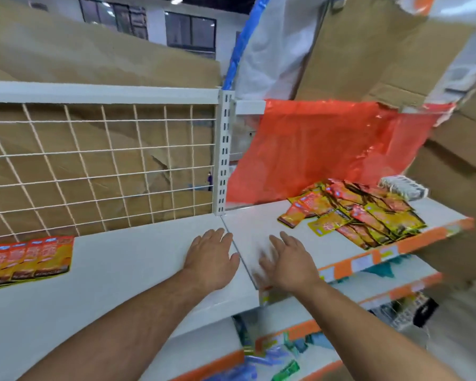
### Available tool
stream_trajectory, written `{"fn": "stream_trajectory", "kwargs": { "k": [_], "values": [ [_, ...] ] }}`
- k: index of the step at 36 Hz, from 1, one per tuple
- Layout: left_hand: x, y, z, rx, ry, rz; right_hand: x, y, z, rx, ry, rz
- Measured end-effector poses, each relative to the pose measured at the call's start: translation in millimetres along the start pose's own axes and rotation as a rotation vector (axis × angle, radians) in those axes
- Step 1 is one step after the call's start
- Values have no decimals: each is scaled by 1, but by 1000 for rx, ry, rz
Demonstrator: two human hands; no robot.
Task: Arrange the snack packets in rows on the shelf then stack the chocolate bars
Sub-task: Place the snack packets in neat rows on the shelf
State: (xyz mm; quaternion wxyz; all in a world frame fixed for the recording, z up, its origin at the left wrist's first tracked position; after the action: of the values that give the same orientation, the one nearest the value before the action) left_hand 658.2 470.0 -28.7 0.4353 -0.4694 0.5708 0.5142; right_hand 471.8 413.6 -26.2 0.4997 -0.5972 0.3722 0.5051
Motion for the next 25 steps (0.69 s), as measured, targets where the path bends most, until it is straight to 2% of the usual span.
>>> {"fn": "stream_trajectory", "kwargs": {
  "k": [10, 25],
  "values": [
    [17, 87, -50, 84, -25, -34, -31, 96, -10, 95, 8, -91],
    [46, 107, -163, 183, -14, 30, -32, 139, -91, 159, -30, -111]
  ]
}}
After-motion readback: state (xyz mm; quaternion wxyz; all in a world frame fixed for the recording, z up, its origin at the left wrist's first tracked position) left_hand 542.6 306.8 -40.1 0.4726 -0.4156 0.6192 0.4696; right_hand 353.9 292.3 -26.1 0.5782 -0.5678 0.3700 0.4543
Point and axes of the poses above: each hand's wrist, its own z-axis away from the middle knuckle, its own x-axis out of the palm, y = z × x, the point moved 1 cm from there along -z, towards the middle knuckle, and after that the axes turned 8 degrees about x, right-handed, at the moved point
